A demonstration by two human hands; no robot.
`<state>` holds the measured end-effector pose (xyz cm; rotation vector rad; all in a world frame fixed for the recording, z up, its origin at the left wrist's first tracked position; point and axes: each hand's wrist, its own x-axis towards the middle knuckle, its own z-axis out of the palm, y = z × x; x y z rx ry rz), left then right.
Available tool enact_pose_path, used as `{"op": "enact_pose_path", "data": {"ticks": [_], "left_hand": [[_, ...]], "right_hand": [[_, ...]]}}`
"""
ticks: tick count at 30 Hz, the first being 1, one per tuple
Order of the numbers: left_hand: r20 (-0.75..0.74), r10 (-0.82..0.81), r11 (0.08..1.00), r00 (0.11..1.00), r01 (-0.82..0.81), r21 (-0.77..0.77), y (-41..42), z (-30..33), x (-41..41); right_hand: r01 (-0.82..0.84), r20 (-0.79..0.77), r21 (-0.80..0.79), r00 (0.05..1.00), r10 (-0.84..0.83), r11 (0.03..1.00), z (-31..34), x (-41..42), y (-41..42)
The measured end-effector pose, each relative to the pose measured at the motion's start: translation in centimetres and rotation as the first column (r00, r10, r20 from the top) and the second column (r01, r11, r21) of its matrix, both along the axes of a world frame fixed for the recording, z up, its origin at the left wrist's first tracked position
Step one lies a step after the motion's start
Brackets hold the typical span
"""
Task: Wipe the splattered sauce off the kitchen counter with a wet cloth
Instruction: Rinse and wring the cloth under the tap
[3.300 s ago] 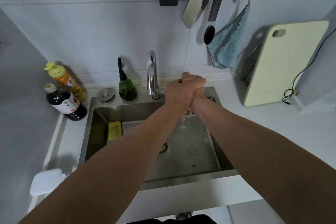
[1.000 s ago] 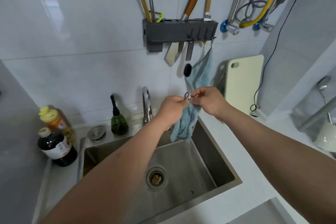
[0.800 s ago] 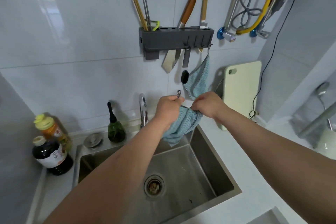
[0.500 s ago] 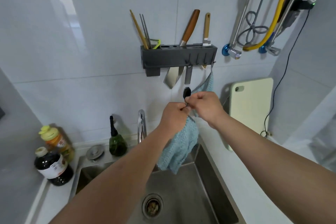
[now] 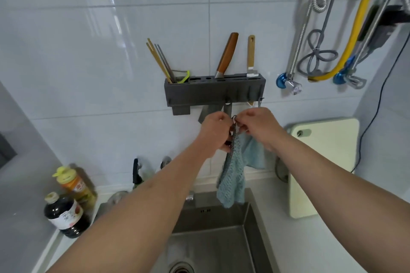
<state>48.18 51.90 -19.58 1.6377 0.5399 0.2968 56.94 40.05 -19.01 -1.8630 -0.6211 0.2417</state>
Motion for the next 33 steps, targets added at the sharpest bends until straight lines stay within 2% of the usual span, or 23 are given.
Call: {"op": "enact_pose_path", "data": {"ticks": [3, 8, 13, 16, 19, 21, 26, 31, 33], "left_hand": [[0.002, 0.031, 1.000, 1.000, -0.031, 0.002, -0.7, 0.7, 2.0], [-0.012, 0.047, 0.999, 0.999, -0.047, 0.018, -1.6, 0.9, 4.8], [0.015, 0.201, 0.967, 0.979, -0.201, 0.155, -2.1, 0.6, 7.2], [0.100, 0.312, 0.919, 0.945, -0.327, 0.219, -2.2, -0.6, 8.3], [0.163, 0.386, 0.882, 0.908, -0.415, 0.225, -2.5, -1.1, 8.8], [0.203, 0.424, 0.858, 0.883, -0.463, 0.223, -2.8, -1.1, 9.0], [0.198, 0.458, 0.844, 0.866, -0.494, 0.210, -3.3, -1.4, 9.9], [0.158, 0.459, 0.852, 0.875, -0.483, 0.203, -2.8, -1.9, 9.9], [0.135, 0.417, 0.865, 0.899, -0.438, 0.246, -2.5, -2.1, 9.7]], "right_hand": [[0.008, 0.060, -0.001, 0.998, -0.008, 1.000, 0.6, 2.2, -0.4], [-0.021, 0.049, 0.018, 0.999, 0.020, 1.000, 1.1, 4.4, -0.9], [0.033, 0.147, -0.062, 0.989, -0.024, 0.998, 1.3, 6.7, -0.9], [0.065, 0.299, -0.128, 0.954, -0.024, 0.990, 1.1, 7.1, -0.3], [0.137, 0.509, -0.163, 0.860, -0.036, 0.977, 1.1, 6.8, 0.4], [0.185, 0.584, -0.168, 0.810, -0.054, 0.968, 1.2, 6.8, 0.8], [0.272, 0.610, -0.261, 0.790, -0.060, 0.926, 1.4, 7.3, 2.0], [0.283, 0.627, -0.302, 0.778, -0.033, 0.910, 1.1, 7.1, 2.3], [0.268, 0.630, -0.305, 0.777, -0.017, 0.914, 0.8, 7.0, 2.1]]}}
